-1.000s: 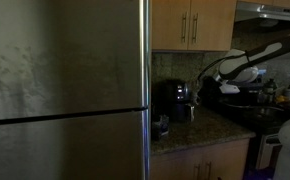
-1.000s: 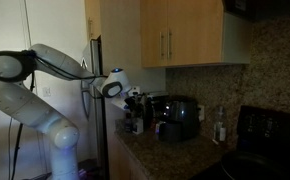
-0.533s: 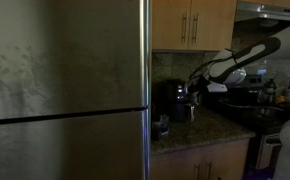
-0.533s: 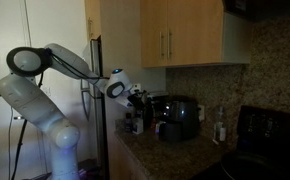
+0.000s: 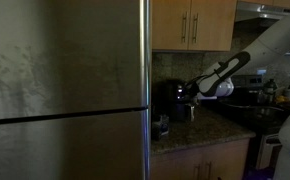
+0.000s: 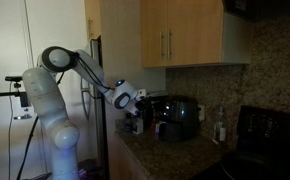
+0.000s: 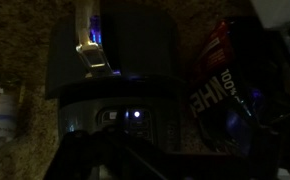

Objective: Turn off the air fryer

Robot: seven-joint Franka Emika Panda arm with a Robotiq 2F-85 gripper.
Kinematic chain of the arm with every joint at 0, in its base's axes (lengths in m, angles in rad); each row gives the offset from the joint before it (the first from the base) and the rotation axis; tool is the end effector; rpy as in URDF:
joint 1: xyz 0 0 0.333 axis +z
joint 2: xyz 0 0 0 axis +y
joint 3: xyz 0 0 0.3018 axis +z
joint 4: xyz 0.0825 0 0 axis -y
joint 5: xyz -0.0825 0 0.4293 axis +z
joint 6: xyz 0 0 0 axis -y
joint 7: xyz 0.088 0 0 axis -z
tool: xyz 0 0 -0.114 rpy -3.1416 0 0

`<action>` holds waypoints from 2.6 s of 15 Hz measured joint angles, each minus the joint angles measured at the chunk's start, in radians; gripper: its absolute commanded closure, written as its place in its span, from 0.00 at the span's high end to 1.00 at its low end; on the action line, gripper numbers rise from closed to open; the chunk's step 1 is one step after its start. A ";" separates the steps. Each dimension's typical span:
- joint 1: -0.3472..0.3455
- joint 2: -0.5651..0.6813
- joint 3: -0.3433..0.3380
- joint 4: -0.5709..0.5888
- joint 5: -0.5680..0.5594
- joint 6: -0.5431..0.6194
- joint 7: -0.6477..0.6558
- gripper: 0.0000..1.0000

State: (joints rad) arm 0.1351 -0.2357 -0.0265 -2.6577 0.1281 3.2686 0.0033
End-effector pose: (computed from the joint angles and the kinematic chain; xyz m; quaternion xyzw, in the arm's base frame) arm 0.4963 0.0412 0.3669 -0.9119 0.0142 -0.4078 0.0445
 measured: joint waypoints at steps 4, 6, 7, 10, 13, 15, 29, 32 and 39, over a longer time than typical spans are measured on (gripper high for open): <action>0.014 0.072 -0.002 0.050 0.009 0.033 0.031 1.00; 0.014 0.074 -0.002 0.051 0.008 0.038 0.031 1.00; 0.014 0.085 0.000 0.052 0.008 0.069 0.033 1.00; 0.010 0.160 0.022 0.065 0.006 0.205 0.058 1.00; 0.010 0.207 0.034 0.150 0.049 0.202 0.040 1.00; 0.006 0.211 0.037 0.169 0.044 0.191 0.044 1.00; 0.007 0.326 0.004 0.281 0.145 0.187 0.018 1.00; 0.008 0.324 0.007 0.281 0.145 0.149 0.019 1.00; 0.014 0.321 0.005 0.281 0.145 0.028 0.022 1.00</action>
State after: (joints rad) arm 0.1495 0.0855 -0.0216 -2.3771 0.2735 3.2970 0.0252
